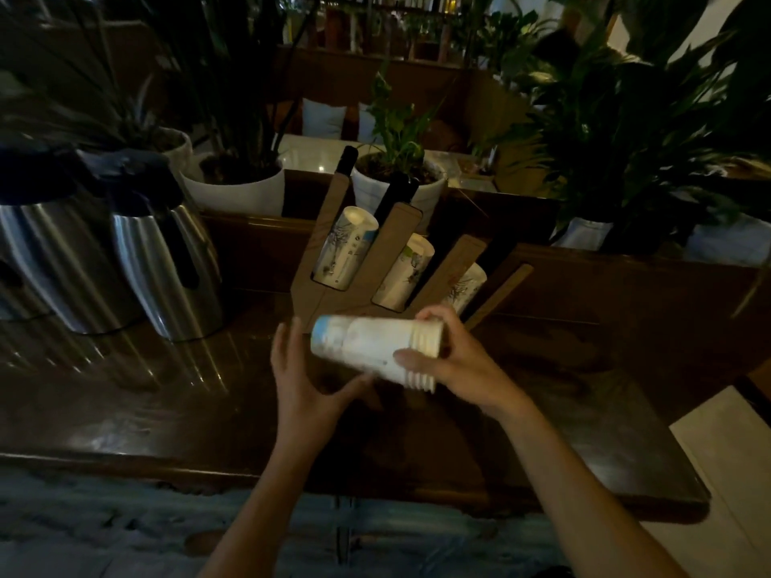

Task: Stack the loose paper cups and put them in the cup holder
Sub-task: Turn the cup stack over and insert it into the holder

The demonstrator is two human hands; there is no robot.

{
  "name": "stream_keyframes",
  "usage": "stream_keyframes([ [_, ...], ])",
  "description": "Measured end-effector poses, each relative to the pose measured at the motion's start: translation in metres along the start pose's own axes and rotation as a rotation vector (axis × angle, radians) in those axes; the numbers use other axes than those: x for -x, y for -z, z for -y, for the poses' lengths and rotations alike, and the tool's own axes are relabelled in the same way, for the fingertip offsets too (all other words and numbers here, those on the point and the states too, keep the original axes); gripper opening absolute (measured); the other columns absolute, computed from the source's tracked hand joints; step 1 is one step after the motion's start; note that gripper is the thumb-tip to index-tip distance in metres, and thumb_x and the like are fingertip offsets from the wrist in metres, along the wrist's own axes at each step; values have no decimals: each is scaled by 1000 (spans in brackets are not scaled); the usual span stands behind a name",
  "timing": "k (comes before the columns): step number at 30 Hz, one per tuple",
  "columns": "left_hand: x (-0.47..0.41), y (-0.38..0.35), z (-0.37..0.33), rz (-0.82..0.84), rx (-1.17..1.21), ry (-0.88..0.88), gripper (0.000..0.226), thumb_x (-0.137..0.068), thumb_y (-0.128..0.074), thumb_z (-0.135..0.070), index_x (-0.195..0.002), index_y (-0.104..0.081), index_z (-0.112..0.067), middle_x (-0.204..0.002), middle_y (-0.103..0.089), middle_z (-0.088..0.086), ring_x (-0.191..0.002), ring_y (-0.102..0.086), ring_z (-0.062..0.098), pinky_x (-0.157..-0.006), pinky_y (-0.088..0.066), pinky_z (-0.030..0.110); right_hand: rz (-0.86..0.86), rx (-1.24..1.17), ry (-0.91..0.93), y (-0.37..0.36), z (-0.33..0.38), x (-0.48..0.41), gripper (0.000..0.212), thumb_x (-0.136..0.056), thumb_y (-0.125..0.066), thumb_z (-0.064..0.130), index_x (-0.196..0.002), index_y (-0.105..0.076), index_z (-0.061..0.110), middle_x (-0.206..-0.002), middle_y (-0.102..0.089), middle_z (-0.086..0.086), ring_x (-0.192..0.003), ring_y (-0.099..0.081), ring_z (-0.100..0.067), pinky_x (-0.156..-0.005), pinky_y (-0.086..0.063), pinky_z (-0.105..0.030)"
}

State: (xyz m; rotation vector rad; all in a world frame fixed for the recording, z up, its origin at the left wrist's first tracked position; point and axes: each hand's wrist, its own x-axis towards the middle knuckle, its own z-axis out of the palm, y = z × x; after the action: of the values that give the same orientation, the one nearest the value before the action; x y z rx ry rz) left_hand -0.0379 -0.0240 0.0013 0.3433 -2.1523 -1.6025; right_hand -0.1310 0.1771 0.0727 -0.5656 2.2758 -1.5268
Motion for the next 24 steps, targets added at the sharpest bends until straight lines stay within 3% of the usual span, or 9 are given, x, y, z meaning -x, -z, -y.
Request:
stream_keyframes([
  [2,4,12,-17,30,176,138,120,-54,-89,-60,-154,-24,-40,-162,-28,-4,-149,-31,20,-117,-34,55,-32,-451,-91,-20,-8,3,66,-59,-86,61,-117,-60,42,-130,-62,-4,-110,-66,-25,-79,-61,-41],
  [4,7,12,-34,182,297,176,101,-51,-84,-70,-139,-41,-49,-147,-51,-7,-132,-55,14,-106,-51,51,-82,-653,-99,-47,-10,3,64,-58,-87,61,-115,-65,43,-124,-70,-2,-108,-70,-23,-83,-60,-45],
  [7,6,9,-47,272,426,77,98,-65,-86,-48,-147,-33,-45,-140,-58,-10,-125,-62,8,-94,-60,35,-146,-563,-57,-77,7,3,56,-63,-75,74,-111,-68,47,-120,-72,3,-108,-69,-16,-89,-57,-43],
  [10,-10,23,-58,296,405,-89,99,-75,-83,-30,-153,-24,-44,-145,-53,-11,-131,-58,13,-94,-59,38,-262,-309,46,-73,30,1,63,-64,-63,86,-117,-65,51,-119,-70,14,-104,-67,0,-79,-57,-22],
  [12,-23,35,-70,361,269,-214,98,-78,-82,-25,-156,-24,-39,-149,-50,-8,-134,-56,16,-97,-57,47,-305,-299,210,-59,42,-3,81,-73,-75,68,-144,-38,53,-129,-61,22,-110,-62,6,-73,-56,-14],
  [15,-43,40,-95,333,-56,-439,96,-78,-83,-35,-156,-27,-36,-153,-46,-10,-139,-49,12,-104,-53,49,-369,-245,398,-31,65,-10,117,-67,-91,47,-144,-6,68,-139,-48,20,-112,-60,10,-68,-54,-8],
  [17,-56,39,-115,251,-233,-543,98,-76,-80,-48,-156,-26,-35,-152,-39,-20,-138,-43,2,-105,-51,44,-432,-262,449,-14,84,-18,119,-64,-94,41,-144,-10,68,-142,-43,19,-111,-59,12,-66,-56,-11],
  [20,-74,39,-139,159,-255,-613,87,-78,-71,-62,-151,-27,-47,-143,-32,-37,-133,-40,-10,-103,-53,28,-522,-559,433,7,102,-34,97,-68,-91,29,-142,-34,52,-140,-53,4,-114,-64,-9,-76,-62,-33],
  [24,-93,42,-129,135,-165,-508,77,-85,-62,-62,-151,-24,-52,-150,-43,-24,-134,-47,-4,-100,-49,21,-650,-836,475,36,121,-62,84,-76,-84,20,-143,-36,39,-133,-58,-1,-114,-66,-20,-77,-61,-40],
])
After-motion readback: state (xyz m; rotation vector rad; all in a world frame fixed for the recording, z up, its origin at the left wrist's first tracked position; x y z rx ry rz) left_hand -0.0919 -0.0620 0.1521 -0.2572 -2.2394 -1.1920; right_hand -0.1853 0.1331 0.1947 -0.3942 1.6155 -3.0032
